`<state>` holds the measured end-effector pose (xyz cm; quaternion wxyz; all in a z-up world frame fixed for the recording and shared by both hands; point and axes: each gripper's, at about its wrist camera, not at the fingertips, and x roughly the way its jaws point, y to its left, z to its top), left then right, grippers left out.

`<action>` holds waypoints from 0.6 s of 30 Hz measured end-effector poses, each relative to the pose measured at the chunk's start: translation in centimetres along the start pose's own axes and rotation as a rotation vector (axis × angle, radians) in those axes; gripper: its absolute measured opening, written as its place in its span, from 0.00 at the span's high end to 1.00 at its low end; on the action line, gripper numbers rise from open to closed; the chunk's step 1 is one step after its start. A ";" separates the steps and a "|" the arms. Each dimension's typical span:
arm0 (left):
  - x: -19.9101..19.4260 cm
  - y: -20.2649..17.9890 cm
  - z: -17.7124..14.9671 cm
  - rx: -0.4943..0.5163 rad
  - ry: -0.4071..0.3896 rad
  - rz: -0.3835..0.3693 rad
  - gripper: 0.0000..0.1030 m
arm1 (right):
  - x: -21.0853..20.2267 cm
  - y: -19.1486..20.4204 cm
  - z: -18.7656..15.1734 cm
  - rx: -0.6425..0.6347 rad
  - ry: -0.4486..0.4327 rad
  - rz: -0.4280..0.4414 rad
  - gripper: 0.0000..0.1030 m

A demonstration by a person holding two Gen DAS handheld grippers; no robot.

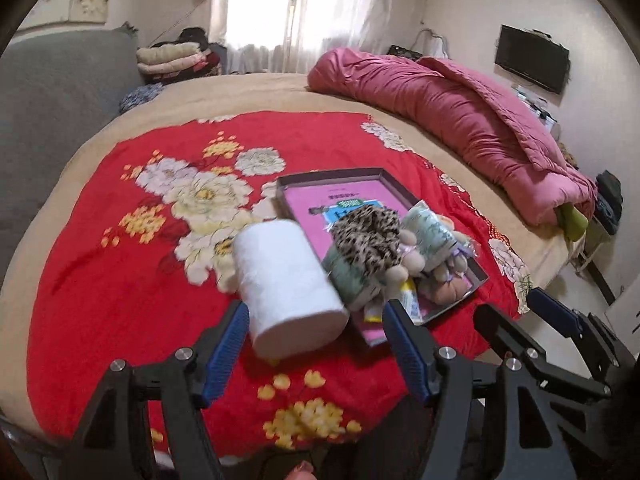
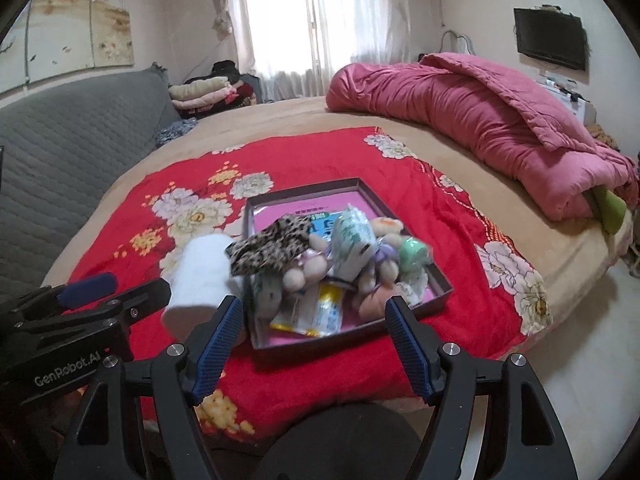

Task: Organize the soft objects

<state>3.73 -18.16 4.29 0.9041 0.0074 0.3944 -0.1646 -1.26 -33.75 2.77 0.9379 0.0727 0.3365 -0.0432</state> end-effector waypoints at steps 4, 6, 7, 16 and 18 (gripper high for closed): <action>-0.7 1.1 -1.1 -0.040 0.008 0.008 0.33 | -0.8 0.9 -0.9 -0.020 0.011 -0.002 0.27; -0.9 1.5 -1.6 -0.051 0.015 0.006 0.33 | -1.0 1.1 -1.2 -0.029 0.016 -0.005 0.27; -1.0 1.8 -1.8 -0.056 0.017 0.007 0.33 | -1.2 1.1 -1.5 -0.029 0.015 -0.008 0.27; -2.2 1.2 -3.3 -0.029 0.021 0.003 0.33 | -2.6 1.3 -2.4 -0.036 0.013 -0.023 0.26; -2.4 1.0 -3.5 -0.021 0.019 0.005 0.33 | -3.0 1.2 -2.6 -0.033 0.010 -0.026 0.26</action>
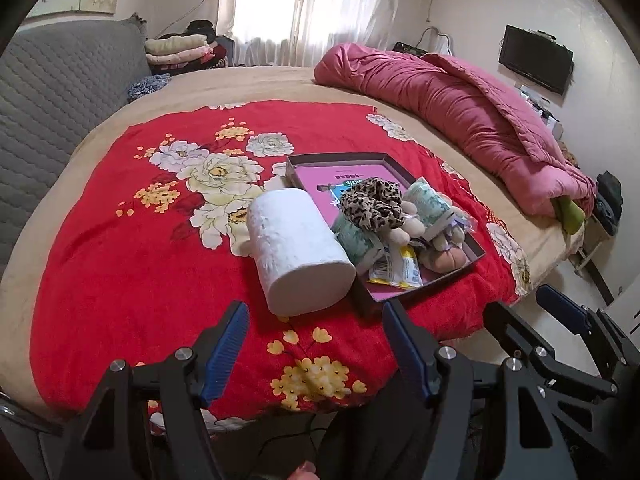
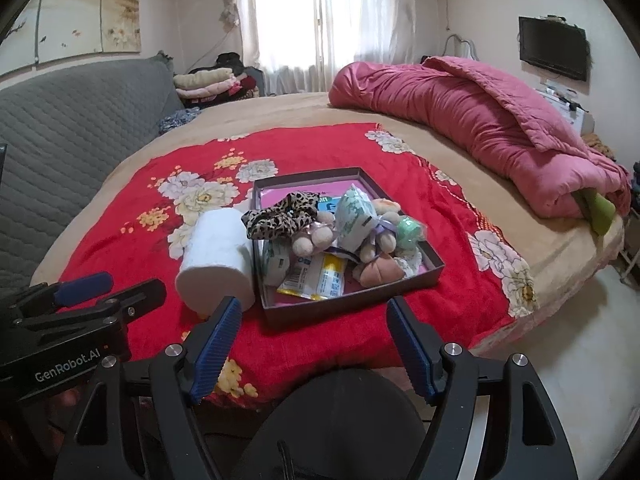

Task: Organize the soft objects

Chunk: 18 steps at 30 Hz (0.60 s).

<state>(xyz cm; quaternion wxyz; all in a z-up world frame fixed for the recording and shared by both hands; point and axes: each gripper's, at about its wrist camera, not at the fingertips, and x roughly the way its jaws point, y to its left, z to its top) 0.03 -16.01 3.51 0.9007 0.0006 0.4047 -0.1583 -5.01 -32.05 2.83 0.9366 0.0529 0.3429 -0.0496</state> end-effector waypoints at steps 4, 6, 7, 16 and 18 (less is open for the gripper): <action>-0.4 -0.1 -0.2 0.004 -0.002 -0.002 0.33 | -0.8 -0.4 -0.3 0.009 -0.012 -0.008 0.26; -0.6 -0.3 -0.3 0.009 -0.004 -0.003 0.33 | -1.0 -0.5 -0.4 0.015 -0.010 -0.011 0.26; -0.7 -0.3 -0.3 0.010 -0.004 -0.003 0.33 | -1.0 -0.6 -0.4 0.017 -0.009 -0.009 0.26; -1.0 -0.5 -0.6 0.014 0.000 -0.004 0.33 | -1.0 -1.1 -1.0 0.042 0.014 -0.013 0.26; -1.1 -0.4 -0.6 0.013 -0.003 -0.004 0.33 | -0.9 -0.9 -1.1 0.035 0.016 -0.011 0.26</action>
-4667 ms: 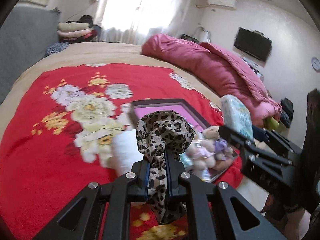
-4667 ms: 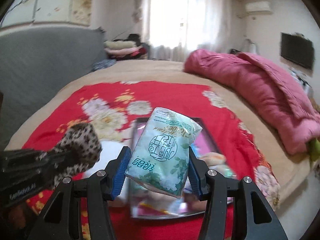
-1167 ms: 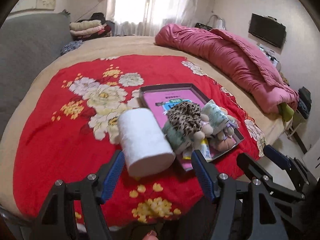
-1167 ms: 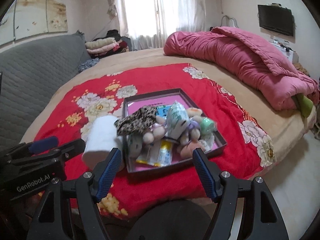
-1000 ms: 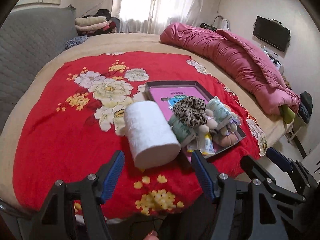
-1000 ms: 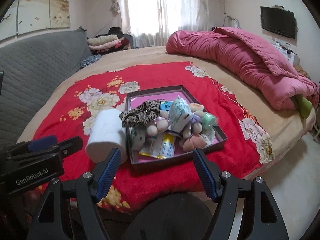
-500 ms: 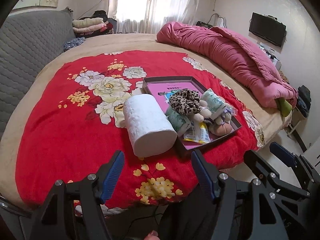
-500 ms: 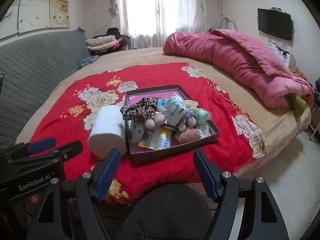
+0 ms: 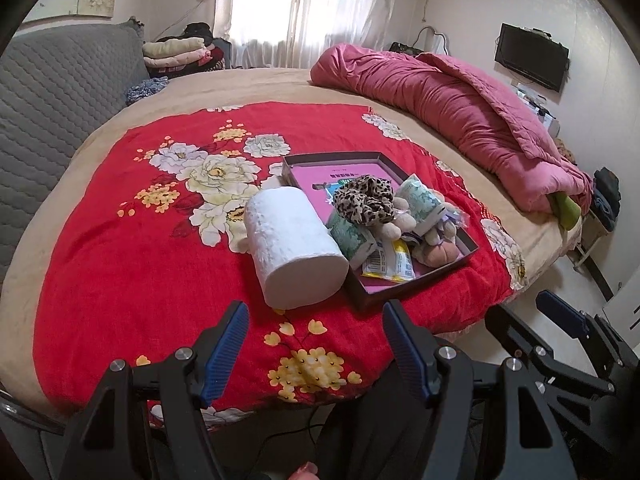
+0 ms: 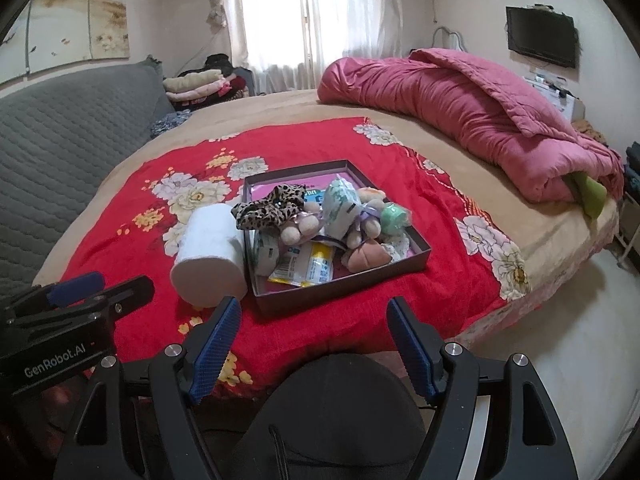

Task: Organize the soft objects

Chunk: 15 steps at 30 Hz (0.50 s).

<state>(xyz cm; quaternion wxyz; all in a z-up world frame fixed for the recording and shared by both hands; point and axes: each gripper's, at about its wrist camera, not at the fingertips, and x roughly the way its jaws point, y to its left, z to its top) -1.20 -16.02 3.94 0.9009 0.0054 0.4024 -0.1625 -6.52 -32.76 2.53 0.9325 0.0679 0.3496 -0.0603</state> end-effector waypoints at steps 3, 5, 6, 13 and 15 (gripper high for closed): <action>0.0 0.1 0.0 -0.001 0.002 0.002 0.33 | 0.1 0.1 0.0 -0.006 0.004 0.000 0.26; 0.1 0.0 -0.1 0.000 0.007 0.004 0.33 | 0.2 0.1 -0.1 -0.003 0.005 0.001 0.26; 0.1 0.0 -0.1 0.001 0.009 0.005 0.33 | 0.1 0.2 0.0 -0.003 0.004 0.000 0.26; 0.3 -0.1 -0.3 0.009 0.017 0.011 0.33 | 0.5 0.2 -0.3 0.004 0.014 0.000 0.26; 0.4 -0.1 -0.3 0.009 0.018 0.011 0.33 | 0.5 0.1 -0.3 0.005 0.013 -0.001 0.26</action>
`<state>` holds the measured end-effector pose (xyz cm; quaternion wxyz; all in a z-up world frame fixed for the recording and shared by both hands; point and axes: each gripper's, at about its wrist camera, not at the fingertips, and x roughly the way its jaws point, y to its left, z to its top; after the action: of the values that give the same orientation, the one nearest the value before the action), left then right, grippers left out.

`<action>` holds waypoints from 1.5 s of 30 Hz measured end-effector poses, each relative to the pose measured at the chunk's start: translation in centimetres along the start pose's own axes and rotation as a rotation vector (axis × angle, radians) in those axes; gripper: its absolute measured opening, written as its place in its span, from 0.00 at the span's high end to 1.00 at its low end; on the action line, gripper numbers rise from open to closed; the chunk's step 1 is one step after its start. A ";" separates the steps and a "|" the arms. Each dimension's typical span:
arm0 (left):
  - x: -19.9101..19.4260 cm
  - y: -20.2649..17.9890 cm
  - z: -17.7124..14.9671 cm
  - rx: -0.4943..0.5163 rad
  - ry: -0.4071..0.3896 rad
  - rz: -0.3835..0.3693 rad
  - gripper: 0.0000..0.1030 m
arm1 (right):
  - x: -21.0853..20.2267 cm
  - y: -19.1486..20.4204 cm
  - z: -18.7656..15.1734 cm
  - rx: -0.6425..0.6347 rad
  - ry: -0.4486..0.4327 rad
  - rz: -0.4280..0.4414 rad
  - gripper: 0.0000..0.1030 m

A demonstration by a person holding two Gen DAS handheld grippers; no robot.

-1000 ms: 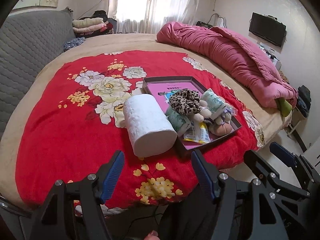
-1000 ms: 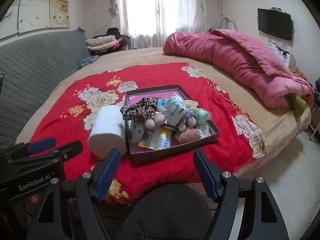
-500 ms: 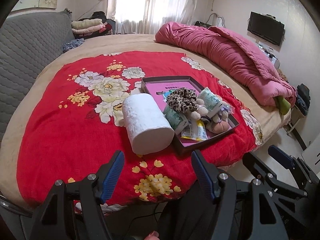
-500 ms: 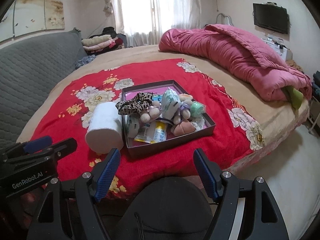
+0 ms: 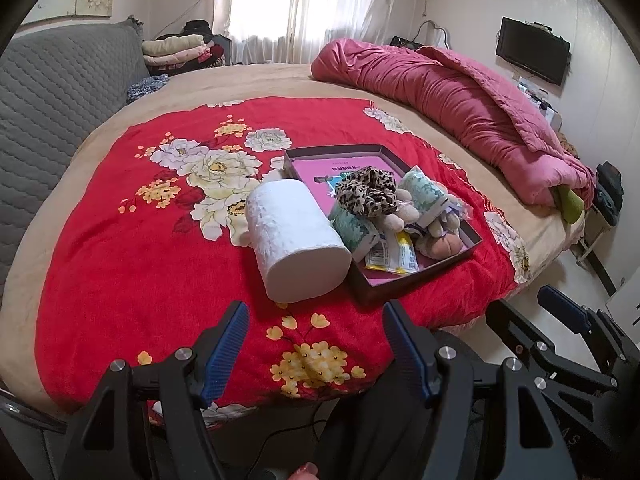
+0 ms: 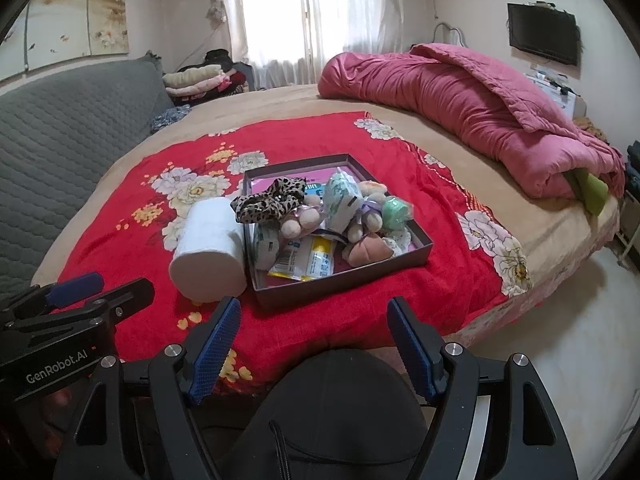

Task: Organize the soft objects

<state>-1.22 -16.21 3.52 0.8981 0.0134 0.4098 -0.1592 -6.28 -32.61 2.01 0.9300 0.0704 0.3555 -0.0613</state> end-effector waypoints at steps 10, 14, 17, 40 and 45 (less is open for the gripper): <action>0.0 0.0 -0.1 0.001 0.000 0.002 0.33 | 0.0 -0.1 0.0 0.001 -0.001 -0.001 0.26; 0.0 0.0 -0.1 0.001 0.001 0.002 0.33 | 0.0 -0.1 0.1 0.001 -0.001 0.000 0.26; 0.0 0.0 -0.1 0.001 0.001 0.002 0.33 | 0.0 -0.1 0.0 0.002 -0.001 -0.001 0.26; 0.1 0.2 -0.3 0.006 0.006 0.007 0.33 | -0.2 -0.2 0.1 0.002 0.000 -0.004 0.26; 0.0 0.5 -0.4 0.006 0.006 0.017 0.33 | -0.3 -0.4 0.0 0.005 0.000 -0.007 0.26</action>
<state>-1.36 -15.73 3.17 0.8981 0.0201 0.4120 -0.1529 -6.54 -33.01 2.19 0.9297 0.0712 0.3555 -0.0655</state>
